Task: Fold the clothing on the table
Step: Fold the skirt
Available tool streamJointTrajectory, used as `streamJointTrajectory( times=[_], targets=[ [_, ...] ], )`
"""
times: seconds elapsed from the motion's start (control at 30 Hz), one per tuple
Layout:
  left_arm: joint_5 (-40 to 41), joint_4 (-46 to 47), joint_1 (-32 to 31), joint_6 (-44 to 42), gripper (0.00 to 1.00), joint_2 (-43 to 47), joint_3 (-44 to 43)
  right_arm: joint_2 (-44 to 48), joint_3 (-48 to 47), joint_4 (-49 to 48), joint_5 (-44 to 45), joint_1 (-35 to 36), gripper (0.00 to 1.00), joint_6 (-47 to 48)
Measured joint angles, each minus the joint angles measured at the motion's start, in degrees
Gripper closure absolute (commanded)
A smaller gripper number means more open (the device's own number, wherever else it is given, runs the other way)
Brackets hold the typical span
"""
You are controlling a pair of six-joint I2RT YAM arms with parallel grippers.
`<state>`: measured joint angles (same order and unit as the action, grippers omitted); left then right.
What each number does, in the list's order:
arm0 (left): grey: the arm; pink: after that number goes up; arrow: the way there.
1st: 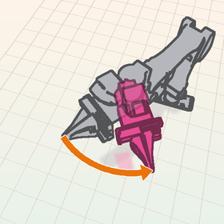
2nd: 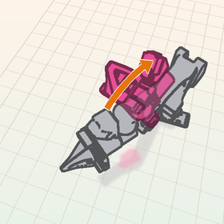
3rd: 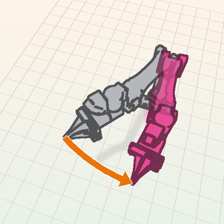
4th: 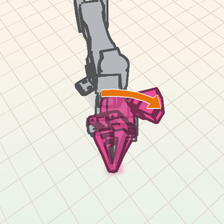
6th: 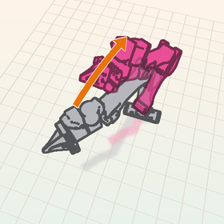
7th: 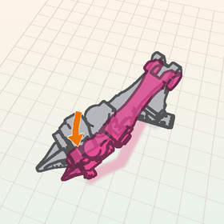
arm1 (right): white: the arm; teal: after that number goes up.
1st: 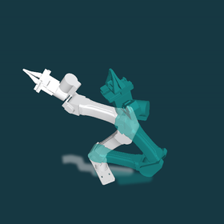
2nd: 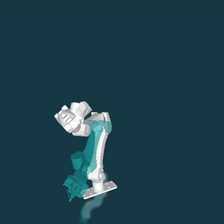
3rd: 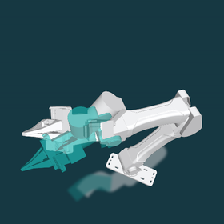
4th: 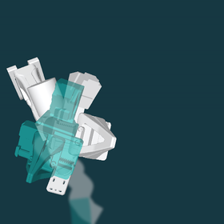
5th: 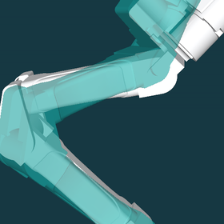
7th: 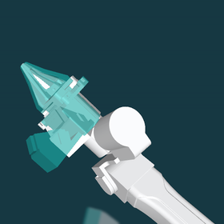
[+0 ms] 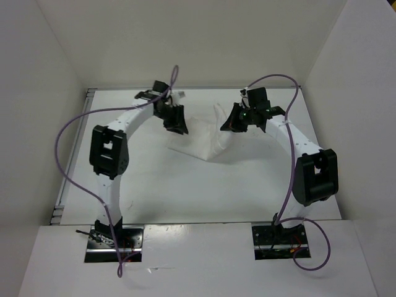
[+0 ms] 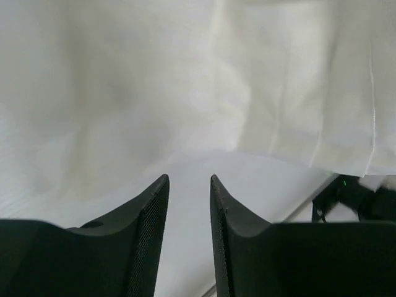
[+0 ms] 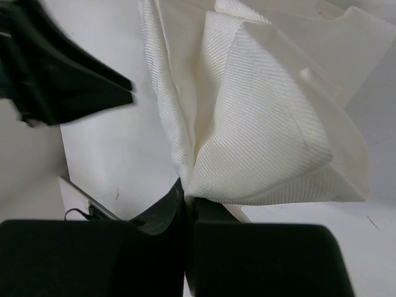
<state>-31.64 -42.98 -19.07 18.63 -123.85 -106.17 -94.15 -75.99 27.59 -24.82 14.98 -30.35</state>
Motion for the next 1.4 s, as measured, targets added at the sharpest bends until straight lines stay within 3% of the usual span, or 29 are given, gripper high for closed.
streamJointTrajectory(
  times=[0.13, 0.27, 0.47, 0.7, 0.97, 1.13, 1.23, 1.33, 1.4],
  targets=[
    [5.8, 2.0, 8.9, 0.0, 0.6, 6.8, 3.5, -0.7, -3.0, 1.7, 1.0, 0.0, 1.0, 0.1],
    [11.4, 4.1, 13.2, 1.1, 0.61, 4.6, 5.2, -2.8, -7.6, 2.5, 1.8, 0.0, 1.0, 0.2],
    [12.6, 5.0, 12.2, 2.5, 0.61, -3.8, 7.0, -7.6, -13.5, 4.5, 3.0, 0.4, 1.0, 0.5],
    [9.1, 9.0, 10.1, 4.0, 0.62, -3.8, 8.5, -15.7, -20.0, 6.5, 5.4, 3.0, 0.99, 0.6],
    [5.5, 12.3, 9.1, 4.7, 0.62, -2.4, 12.2, -28.4, -34.3, 9.7, 8.0, 9.1, 0.97, 0.0],
    [5.0, 13.1, 9.1, 5.4, 0.62, -1.3, 14.3, -36.9, -46.0, 12.5, 8.2, 12.5, 0.87, -0.5],
    [4.7, 13.2, 9.5, 5.4, 0.62, -0.9, 15.0, -41.9, -53.5, 15.1, 7.6, 14.7, 0.74, -1.1],
    [4.3, 13.2, 10.1, 5.5, 0.62, -0.6, 15.6, -47.1, -62.4, 18.7, 6.3, 16.9, 0.54, -1.2],
    [4.2, 13.1, 10.7, 5.4, 0.62, -0.5, 15.8, -51.2, -70.6, 22.6, 4.7, 18.6, 0.47, -0.5]
  ],
)
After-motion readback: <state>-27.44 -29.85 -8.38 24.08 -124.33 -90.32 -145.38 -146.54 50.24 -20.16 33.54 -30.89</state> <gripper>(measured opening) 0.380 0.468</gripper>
